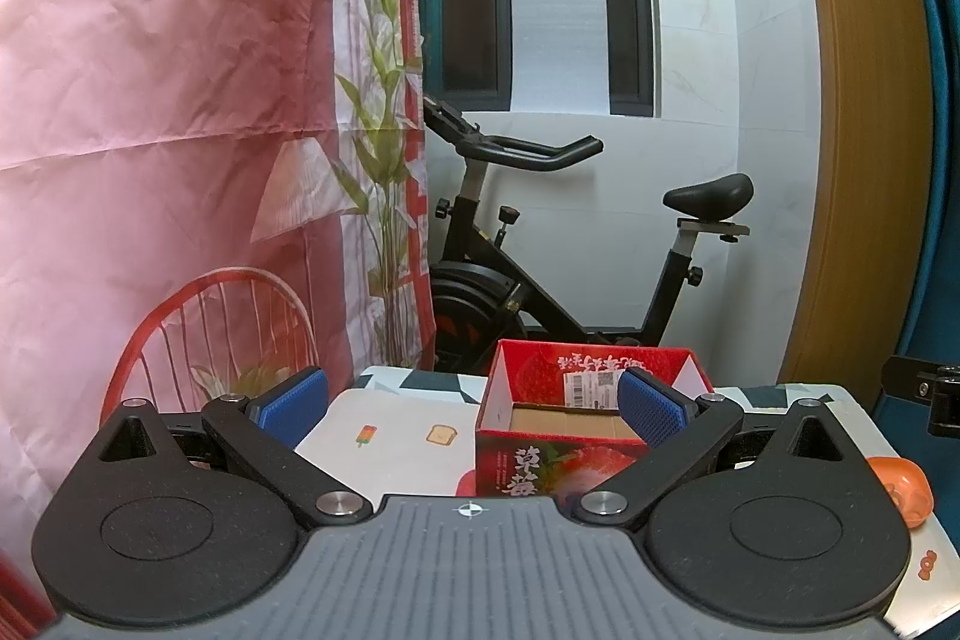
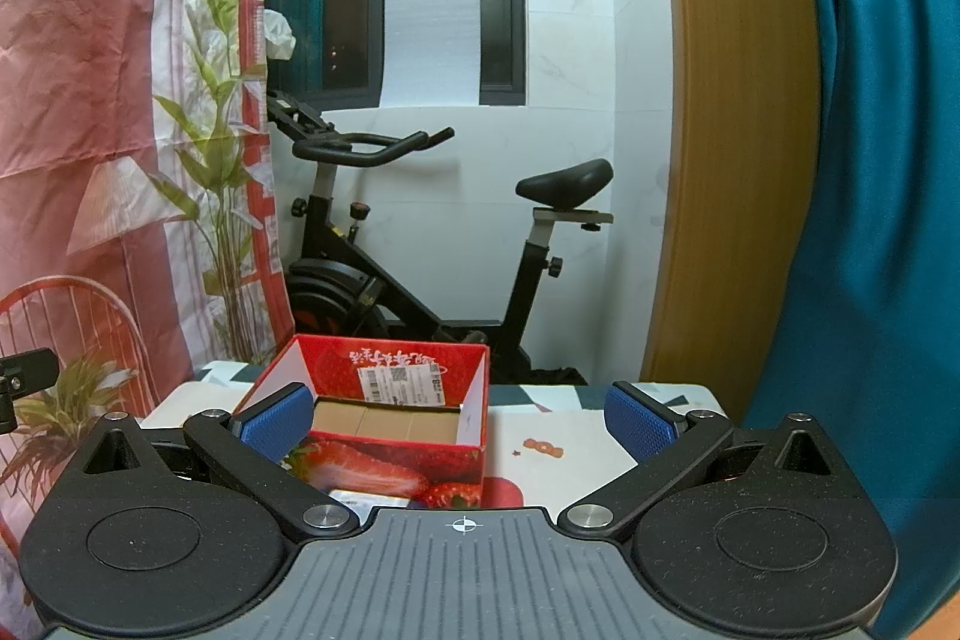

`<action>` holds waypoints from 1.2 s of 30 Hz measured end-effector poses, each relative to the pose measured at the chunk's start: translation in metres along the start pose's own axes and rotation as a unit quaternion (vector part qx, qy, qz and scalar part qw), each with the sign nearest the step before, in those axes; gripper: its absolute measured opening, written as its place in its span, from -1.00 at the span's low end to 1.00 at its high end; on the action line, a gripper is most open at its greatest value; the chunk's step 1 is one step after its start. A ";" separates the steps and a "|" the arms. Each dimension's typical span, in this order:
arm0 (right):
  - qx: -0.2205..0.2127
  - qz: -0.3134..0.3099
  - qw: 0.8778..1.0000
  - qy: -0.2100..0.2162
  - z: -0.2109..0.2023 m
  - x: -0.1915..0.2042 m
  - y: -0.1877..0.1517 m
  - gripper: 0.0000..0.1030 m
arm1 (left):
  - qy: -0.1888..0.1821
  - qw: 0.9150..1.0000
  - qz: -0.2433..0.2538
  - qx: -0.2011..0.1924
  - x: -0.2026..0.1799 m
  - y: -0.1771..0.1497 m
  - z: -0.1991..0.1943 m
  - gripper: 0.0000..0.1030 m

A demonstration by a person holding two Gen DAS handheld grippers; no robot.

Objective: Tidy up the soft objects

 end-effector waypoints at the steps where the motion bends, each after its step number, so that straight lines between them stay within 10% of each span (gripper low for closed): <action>1: 0.000 0.000 1.000 0.000 0.000 0.000 0.000 0.99 | 0.000 1.000 0.000 0.000 0.000 0.000 0.000 1.00; 36: -0.004 0.008 1.000 0.023 0.001 0.001 -0.005 0.99 | -0.009 1.000 -0.006 -0.001 0.001 -0.002 0.001 1.00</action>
Point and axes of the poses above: each gripper's, at about its wrist camera, not at the fingertips, and z roughly the way its jaws point, x to its left, y to its top, the point moved 6 cm from there along z, roughly the way its jaws point, and after that the axes turned 13 degrees about z, right-handed, at the moved point
